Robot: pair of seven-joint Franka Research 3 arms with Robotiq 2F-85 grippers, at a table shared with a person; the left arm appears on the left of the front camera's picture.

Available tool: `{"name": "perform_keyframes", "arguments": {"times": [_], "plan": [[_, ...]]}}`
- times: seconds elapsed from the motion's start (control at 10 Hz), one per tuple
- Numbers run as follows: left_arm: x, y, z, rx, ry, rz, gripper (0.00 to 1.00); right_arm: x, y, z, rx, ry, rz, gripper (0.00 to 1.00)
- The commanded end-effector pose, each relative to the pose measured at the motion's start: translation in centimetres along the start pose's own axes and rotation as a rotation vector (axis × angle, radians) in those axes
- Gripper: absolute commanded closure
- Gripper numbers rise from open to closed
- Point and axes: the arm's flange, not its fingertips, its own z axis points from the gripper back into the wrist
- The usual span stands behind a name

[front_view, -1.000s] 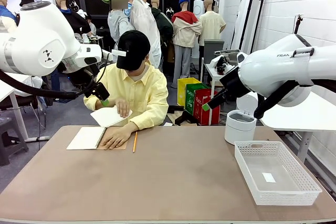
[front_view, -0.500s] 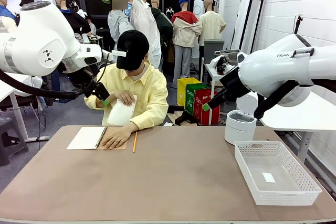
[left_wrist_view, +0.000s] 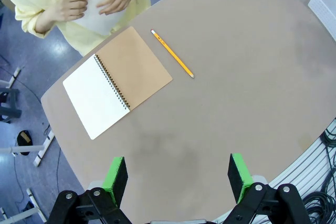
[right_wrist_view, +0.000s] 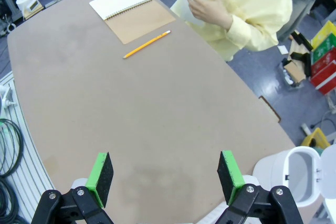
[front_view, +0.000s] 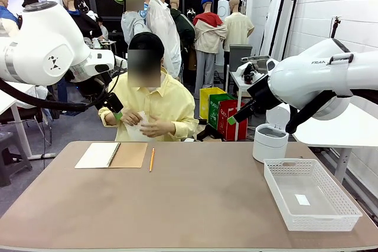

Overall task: Sort the paper based on its condition.
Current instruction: If a person hands you a paper, place it in the Organizing basket , and if it's crumpled, put it in the Trash can.

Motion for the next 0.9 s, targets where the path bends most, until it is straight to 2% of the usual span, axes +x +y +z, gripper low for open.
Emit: {"name": "perform_keyframes", "arguments": {"times": [0.0, 0.8], "plan": [[0.04, 0.12, 0.2, 0.005, -0.003, -0.002, 0.0, 0.0, -0.04, -0.02, 0.013, -0.001, -0.004, 0.0], [0.04, 0.12, 0.2, 0.005, -0.003, -0.002, 0.0, 0.0, -0.04, -0.02, 0.013, -0.001, -0.004, 0.0]]}}
